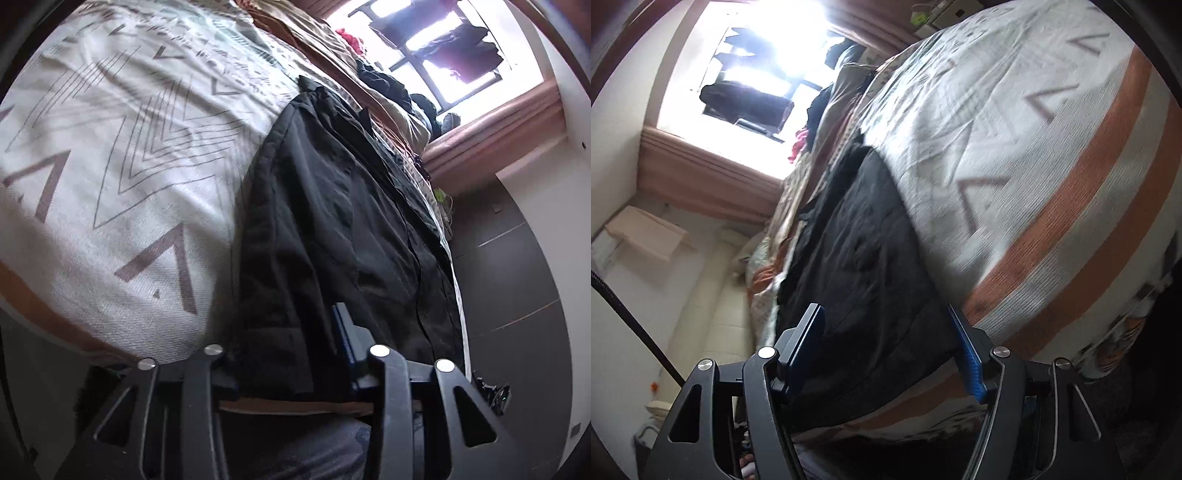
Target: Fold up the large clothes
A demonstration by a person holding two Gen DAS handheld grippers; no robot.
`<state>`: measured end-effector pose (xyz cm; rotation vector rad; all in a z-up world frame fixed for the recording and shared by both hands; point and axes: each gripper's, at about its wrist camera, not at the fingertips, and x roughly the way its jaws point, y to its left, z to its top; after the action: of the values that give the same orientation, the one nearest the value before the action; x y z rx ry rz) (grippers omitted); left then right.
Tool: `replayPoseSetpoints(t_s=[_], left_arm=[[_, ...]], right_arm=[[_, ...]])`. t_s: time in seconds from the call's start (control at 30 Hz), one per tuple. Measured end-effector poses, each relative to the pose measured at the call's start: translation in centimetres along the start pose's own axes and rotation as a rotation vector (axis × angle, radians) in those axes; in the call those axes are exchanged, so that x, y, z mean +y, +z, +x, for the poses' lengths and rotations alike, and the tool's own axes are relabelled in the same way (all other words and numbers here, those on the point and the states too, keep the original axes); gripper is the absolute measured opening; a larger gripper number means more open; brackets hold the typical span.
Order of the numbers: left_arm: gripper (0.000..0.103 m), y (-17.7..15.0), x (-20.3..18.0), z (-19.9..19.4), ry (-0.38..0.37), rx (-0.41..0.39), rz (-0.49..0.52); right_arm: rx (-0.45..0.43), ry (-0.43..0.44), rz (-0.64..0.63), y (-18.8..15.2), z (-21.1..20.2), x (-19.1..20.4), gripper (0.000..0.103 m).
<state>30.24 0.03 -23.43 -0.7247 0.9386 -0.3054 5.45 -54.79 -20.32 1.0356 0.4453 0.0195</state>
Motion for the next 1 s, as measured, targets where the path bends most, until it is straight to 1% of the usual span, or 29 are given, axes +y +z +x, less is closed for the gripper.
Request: replayPoseSetpoints(t_s=[0.07, 0.1, 0.13, 0.17, 0.2, 0.23, 0.27, 0.3, 0.33, 0.4, 0.47, 0.53, 0.6, 0.67, 0.77, 0.9, 1.0], left_arm=[[0.033, 0.0, 0.3, -0.1, -0.007, -0.001, -0.014], [0.03, 0.0, 0.4, -0.2, -0.005, -0.002, -0.014], [0.023, 0.0, 0.4, -0.2, -0.001, -0.004, -0.011], [0.02, 0.0, 0.5, -0.2, 0.001, -0.008, -0.013], [0.016, 0.1, 0.8, -0.2, -0.01, -0.01, -0.025], [0.009, 0.2, 1.1, -0.3, -0.027, -0.016, -0.042], [0.008, 0.3, 1.2, -0.4, -0.041, -0.024, -0.049], [0.006, 0.3, 1.4, -0.8, -0.064, -0.041, -0.054], [0.005, 0.4, 1.4, -1.1, -0.076, -0.05, -0.057], [0.005, 0.5, 1.4, -1.9, -0.113, -0.064, -0.065], [0.005, 0.7, 1.4, -2.8, -0.16, -0.078, -0.083], [0.004, 1.1, 1.3, -3.8, -0.181, -0.095, -0.091], [0.004, 1.6, 0.8, -5.2, -0.198, -0.11, -0.076], [0.004, 2.1, 0.5, -6.7, -0.222, -0.129, -0.067], [0.004, 2.9, 0.5, -9.2, -0.273, -0.163, -0.081], [0.004, 3.6, 0.6, -13.3, -0.33, -0.216, -0.07], [0.004, 4.0, 0.5, -15.4, -0.36, -0.234, -0.063]], right_arm=[[-0.004, 0.004, 0.005, -0.1, 0.5, 0.3, 0.064], [-0.008, 0.0, 0.005, 0.0, 0.7, 0.5, 0.06], [-0.011, -0.015, 0.007, 0.1, 1.0, 0.8, 0.053], [-0.015, -0.036, 0.009, 0.3, 1.4, 1.0, 0.05], [-0.018, -0.044, 0.012, 0.4, 1.7, 1.0, 0.042], [-0.019, -0.049, 0.023, 0.6, 2.1, 1.1, 0.034], [-0.017, -0.051, 0.036, 0.7, 2.5, 1.1, 0.028], [-0.018, -0.053, 0.055, 0.9, 2.9, 1.1, 0.013], [-0.021, -0.056, 0.069, 1.1, 2.9, 1.2, 0.001], [-0.035, -0.053, 0.067, 0.9, 2.3, 2.1, 0.0], [-0.048, -0.028, 0.03, 0.5, 1.4, 4.0, 0.0], [-0.048, 0.002, 0.002, 0.2, 0.6, 5.9, 0.0], [-0.054, 0.035, -0.029, 0.1, -0.2, 8.1, 0.0], [-0.059, 0.062, -0.067, -0.1, -1.3, 10.4, 0.0], [-0.063, 0.094, -0.102, -0.7, -3.0, 13.3, 0.0], [-0.076, 0.13, -0.145, -1.9, -5.3, 16.2, 0.0], [-0.086, 0.15, -0.174, -3.2, -7.4, 17.9, 0.0]])
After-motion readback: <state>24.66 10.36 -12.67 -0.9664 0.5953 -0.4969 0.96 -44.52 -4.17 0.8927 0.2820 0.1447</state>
